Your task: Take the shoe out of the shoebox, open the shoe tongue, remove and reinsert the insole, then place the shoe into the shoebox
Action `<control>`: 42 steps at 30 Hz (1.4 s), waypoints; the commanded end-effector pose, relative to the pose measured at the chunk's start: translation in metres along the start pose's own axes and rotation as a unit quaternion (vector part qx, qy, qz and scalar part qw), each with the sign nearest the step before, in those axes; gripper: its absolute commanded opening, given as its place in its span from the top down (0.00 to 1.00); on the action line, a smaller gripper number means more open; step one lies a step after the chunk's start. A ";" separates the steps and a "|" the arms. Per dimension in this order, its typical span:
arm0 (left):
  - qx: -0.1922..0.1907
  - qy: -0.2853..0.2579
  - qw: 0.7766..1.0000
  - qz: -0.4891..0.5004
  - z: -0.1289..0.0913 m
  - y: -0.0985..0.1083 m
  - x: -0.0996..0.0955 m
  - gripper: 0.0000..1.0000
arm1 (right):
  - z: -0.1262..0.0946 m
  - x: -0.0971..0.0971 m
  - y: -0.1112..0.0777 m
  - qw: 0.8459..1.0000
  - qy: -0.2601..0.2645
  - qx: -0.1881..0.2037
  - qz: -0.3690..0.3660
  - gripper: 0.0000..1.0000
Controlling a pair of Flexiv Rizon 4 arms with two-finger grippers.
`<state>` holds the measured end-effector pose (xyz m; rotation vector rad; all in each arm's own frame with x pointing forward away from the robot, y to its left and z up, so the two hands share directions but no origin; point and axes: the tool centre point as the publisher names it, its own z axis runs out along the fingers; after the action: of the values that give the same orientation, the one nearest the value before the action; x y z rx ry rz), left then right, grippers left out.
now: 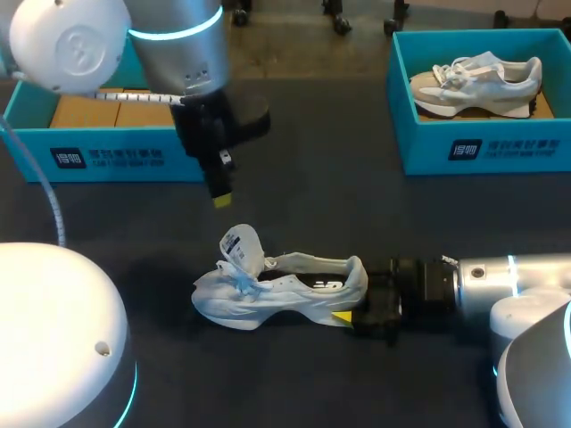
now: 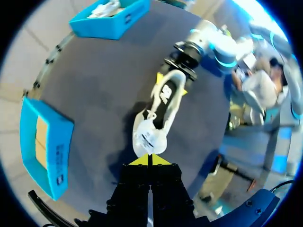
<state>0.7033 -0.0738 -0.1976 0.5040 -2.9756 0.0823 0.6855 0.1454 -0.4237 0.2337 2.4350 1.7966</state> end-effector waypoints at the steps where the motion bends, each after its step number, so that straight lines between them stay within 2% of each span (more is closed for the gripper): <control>1: -0.038 0.010 0.999 0.033 -0.002 -0.011 -0.007 1.00 | 0.004 0.000 -0.001 1.000 -0.001 0.002 0.000 1.00; 3: -0.038 0.010 0.999 0.033 -0.002 -0.011 -0.007 1.00 | 0.004 0.000 -0.001 1.000 -0.001 0.002 0.000 1.00; 7: -0.001 0.018 0.994 0.105 0.006 -0.021 0.015 1.00 | 0.004 0.000 -0.001 1.000 -0.001 0.002 0.000 1.00; 8: -0.003 0.015 0.994 0.105 0.010 -0.023 0.020 1.00 | 0.004 0.000 -0.001 1.000 -0.001 0.002 0.000 1.00; 12: 0.017 0.028 0.983 0.182 0.023 -0.032 0.037 1.00 | 0.004 0.000 -0.001 1.000 -0.001 0.002 0.000 1.00; 13: 0.019 0.033 0.972 0.230 0.027 -0.034 0.044 1.00 | 0.004 0.000 -0.001 1.000 -0.001 0.002 0.000 1.00; 24: 0.019 0.033 0.972 0.230 0.027 -0.034 0.044 1.00 | 0.004 0.000 -0.001 1.000 -0.001 0.002 0.000 1.00; 26: 0.024 0.032 0.965 0.259 0.030 -0.043 0.050 1.00 | 0.004 0.000 -0.001 1.000 -0.001 0.002 0.000 1.00; 33: 0.002 0.056 0.955 0.292 0.053 -0.066 0.059 1.00 | 0.004 0.000 -0.001 1.000 -0.001 0.002 0.000 1.00; 36: -0.015 0.055 0.949 0.310 0.064 -0.073 0.064 1.00 | 0.004 0.000 -0.001 1.000 -0.001 0.002 0.000 1.00; 42: -0.015 0.055 0.949 0.310 0.064 -0.073 0.064 1.00 | 0.004 0.000 -0.001 1.000 -0.001 0.002 0.000 1.00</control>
<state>0.6566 -0.1610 -0.2499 -0.4373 -2.9031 0.1497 0.6855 0.1455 -0.4237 0.2336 2.4349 1.7967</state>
